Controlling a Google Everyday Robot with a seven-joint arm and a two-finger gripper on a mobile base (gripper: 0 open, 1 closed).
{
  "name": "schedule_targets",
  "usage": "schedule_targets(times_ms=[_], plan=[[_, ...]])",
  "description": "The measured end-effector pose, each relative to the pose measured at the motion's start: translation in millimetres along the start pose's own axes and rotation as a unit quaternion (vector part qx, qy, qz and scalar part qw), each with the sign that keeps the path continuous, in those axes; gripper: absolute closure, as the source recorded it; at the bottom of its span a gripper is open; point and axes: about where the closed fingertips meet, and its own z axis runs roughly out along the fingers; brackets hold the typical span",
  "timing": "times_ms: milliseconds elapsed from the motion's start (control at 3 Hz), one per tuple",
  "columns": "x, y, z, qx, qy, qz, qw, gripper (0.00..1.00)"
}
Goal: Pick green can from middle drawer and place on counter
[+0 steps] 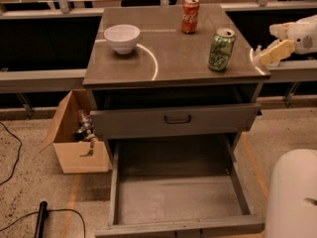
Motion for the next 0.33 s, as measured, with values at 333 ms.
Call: schedule_targets(times_ms=[333], plan=[[5.4, -2.4, -7.9, 0.006, 0.001, 0.005, 1.0, 0.0]])
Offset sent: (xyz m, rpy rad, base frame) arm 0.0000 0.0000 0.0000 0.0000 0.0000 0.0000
